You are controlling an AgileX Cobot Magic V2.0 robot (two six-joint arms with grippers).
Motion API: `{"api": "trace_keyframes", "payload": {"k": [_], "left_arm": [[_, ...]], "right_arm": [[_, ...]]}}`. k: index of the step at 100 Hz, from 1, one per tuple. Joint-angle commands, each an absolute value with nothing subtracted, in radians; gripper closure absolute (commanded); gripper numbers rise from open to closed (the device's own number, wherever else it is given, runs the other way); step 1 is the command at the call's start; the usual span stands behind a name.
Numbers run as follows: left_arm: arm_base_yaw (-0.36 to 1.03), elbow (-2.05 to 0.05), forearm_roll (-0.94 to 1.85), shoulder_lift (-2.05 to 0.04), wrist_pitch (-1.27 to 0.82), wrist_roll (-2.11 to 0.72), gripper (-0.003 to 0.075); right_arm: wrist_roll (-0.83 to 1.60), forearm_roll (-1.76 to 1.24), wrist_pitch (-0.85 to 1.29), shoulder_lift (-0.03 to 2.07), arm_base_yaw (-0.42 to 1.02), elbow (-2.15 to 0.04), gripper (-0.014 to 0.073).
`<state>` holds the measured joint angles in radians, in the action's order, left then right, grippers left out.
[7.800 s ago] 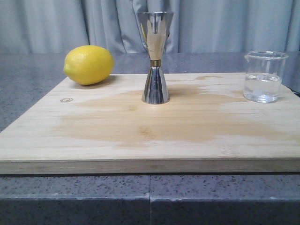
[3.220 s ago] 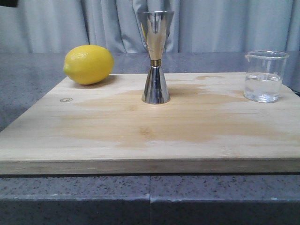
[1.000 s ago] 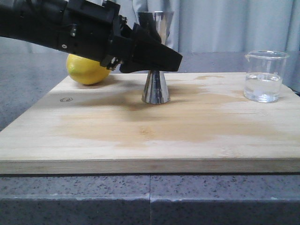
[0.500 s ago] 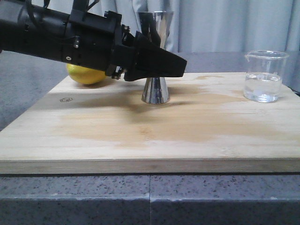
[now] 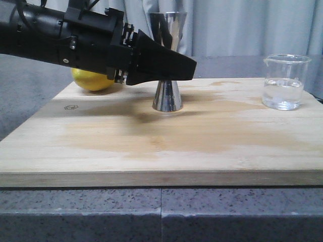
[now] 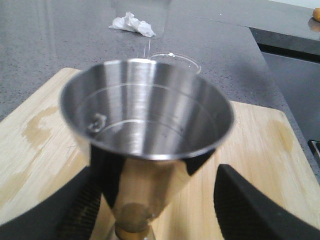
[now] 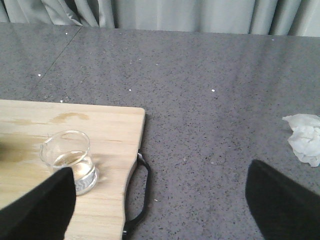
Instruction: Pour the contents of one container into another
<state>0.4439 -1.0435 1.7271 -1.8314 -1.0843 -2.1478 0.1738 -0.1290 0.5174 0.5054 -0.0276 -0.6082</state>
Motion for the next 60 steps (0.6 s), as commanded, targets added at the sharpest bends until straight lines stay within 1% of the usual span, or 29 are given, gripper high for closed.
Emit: {"api": "trace_keyframes", "payload": {"k": [1,7,11,26,40,52,60], "left_arm": [[0.443,-1.064,1.778,-1.789,-1.122,-2.147,0.0283],[0.443,-1.064,1.778,-1.789,-1.122,-2.147,0.0302],[0.443,-1.064,1.778,-1.789,-1.122,-2.147,0.0329],[0.443,-1.064,1.780,-1.789,-1.122,-2.147,0.0471],[0.443,-1.064,1.780,-1.789,-1.130,-2.147,0.0582],[0.443,-1.064,1.780,-1.789,-1.130,-2.147,0.0647],[0.443,-1.064,1.780,-1.789,-1.132,-2.147,0.0676]], "right_arm": [[0.183,-0.128,0.434,0.517,-0.030,-0.645,-0.0033],[0.183,-0.128,0.434,0.517,-0.030,-0.645,-0.0033],[0.183,-0.128,0.434,0.517,-0.030,-0.645,-0.0033],[0.183,-0.128,0.434,0.517,-0.030,-0.645,-0.0033],[0.183,-0.128,0.434,0.517,-0.030,-0.645,-0.0033],[0.183,-0.128,0.434,0.517,-0.030,-0.645,-0.0033],[0.183,-0.128,0.434,0.517,-0.030,-0.645,-0.0033]]}}
